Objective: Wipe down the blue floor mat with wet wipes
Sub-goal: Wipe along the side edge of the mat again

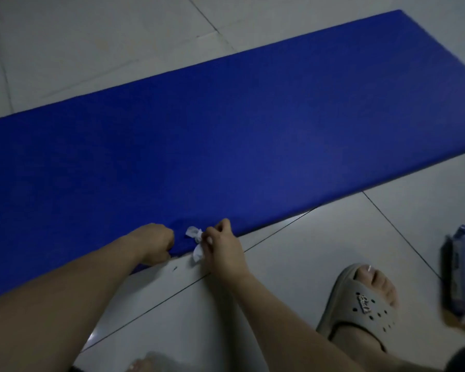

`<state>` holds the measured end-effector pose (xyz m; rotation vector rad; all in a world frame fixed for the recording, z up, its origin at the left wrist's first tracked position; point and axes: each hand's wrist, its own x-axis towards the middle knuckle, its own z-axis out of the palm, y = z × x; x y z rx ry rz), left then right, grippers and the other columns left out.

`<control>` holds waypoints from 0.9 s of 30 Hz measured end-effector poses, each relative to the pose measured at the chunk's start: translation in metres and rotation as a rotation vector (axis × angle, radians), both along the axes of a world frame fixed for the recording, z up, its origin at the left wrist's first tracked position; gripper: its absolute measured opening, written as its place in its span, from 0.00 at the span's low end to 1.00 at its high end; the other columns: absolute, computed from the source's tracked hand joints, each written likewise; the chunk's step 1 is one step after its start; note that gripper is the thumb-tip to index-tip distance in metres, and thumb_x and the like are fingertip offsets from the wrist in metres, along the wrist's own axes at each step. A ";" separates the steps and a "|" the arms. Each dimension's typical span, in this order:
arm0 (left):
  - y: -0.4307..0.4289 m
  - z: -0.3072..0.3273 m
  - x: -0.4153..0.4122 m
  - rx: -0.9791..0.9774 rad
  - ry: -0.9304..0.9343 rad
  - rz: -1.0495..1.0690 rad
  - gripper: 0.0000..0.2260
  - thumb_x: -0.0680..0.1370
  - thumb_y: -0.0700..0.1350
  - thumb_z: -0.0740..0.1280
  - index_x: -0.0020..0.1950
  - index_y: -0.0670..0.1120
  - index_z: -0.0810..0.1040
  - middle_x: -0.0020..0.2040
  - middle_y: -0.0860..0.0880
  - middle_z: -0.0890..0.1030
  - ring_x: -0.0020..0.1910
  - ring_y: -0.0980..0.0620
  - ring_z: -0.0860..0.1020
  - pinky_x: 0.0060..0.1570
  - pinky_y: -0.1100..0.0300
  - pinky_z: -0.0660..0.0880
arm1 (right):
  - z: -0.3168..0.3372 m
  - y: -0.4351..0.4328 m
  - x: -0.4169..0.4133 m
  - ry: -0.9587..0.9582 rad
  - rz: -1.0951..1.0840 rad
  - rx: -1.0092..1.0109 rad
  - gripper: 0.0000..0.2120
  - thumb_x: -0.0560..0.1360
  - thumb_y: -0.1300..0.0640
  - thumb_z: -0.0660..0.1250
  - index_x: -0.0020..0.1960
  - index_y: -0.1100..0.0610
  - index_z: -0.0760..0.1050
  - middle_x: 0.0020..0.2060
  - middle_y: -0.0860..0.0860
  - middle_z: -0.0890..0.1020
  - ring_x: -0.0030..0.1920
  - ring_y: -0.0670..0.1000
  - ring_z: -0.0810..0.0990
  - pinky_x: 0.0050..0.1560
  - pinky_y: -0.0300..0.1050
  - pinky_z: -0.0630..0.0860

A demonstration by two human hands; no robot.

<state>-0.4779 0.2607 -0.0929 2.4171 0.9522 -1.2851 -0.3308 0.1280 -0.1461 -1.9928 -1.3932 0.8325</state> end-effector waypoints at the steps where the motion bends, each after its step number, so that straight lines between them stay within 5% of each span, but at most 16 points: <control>1: -0.003 -0.003 -0.004 0.017 0.007 0.008 0.14 0.78 0.49 0.66 0.35 0.49 0.66 0.34 0.50 0.70 0.34 0.50 0.69 0.38 0.54 0.68 | -0.003 -0.002 -0.003 -0.060 0.057 0.013 0.06 0.80 0.57 0.64 0.48 0.58 0.75 0.50 0.52 0.67 0.36 0.54 0.73 0.39 0.49 0.73; 7: -0.007 -0.014 0.004 0.128 -0.119 0.006 0.18 0.73 0.61 0.74 0.39 0.51 0.69 0.36 0.53 0.73 0.36 0.52 0.72 0.37 0.58 0.69 | 0.001 0.004 0.027 -0.193 -0.007 0.073 0.09 0.78 0.56 0.68 0.43 0.59 0.73 0.46 0.53 0.71 0.32 0.50 0.67 0.35 0.46 0.64; 12: -0.002 -0.015 0.012 0.103 -0.128 0.050 0.22 0.69 0.60 0.79 0.37 0.50 0.68 0.35 0.53 0.72 0.34 0.54 0.70 0.34 0.59 0.66 | 0.006 0.005 0.067 -0.270 -0.195 -0.041 0.09 0.80 0.55 0.66 0.57 0.58 0.73 0.54 0.54 0.73 0.39 0.53 0.75 0.40 0.47 0.74; 19: 0.002 -0.015 0.013 0.061 -0.124 0.107 0.22 0.66 0.59 0.81 0.37 0.51 0.70 0.35 0.53 0.74 0.35 0.54 0.72 0.34 0.59 0.68 | 0.009 -0.006 0.047 -0.192 -0.137 -0.003 0.15 0.79 0.55 0.67 0.64 0.57 0.73 0.57 0.51 0.68 0.43 0.47 0.76 0.43 0.40 0.79; 24: 0.008 -0.017 0.016 0.035 -0.099 0.093 0.22 0.64 0.59 0.82 0.34 0.50 0.72 0.32 0.53 0.75 0.34 0.53 0.73 0.33 0.59 0.68 | 0.013 -0.016 0.068 -0.238 0.008 0.172 0.04 0.78 0.65 0.68 0.48 0.57 0.78 0.52 0.50 0.71 0.55 0.46 0.79 0.45 0.25 0.67; 27: 0.012 -0.017 0.020 0.025 -0.063 0.069 0.23 0.63 0.60 0.82 0.31 0.50 0.71 0.28 0.54 0.73 0.31 0.54 0.72 0.32 0.59 0.68 | 0.003 -0.011 0.067 -0.235 -0.040 0.148 0.04 0.78 0.64 0.69 0.50 0.58 0.81 0.47 0.49 0.71 0.43 0.50 0.79 0.41 0.38 0.71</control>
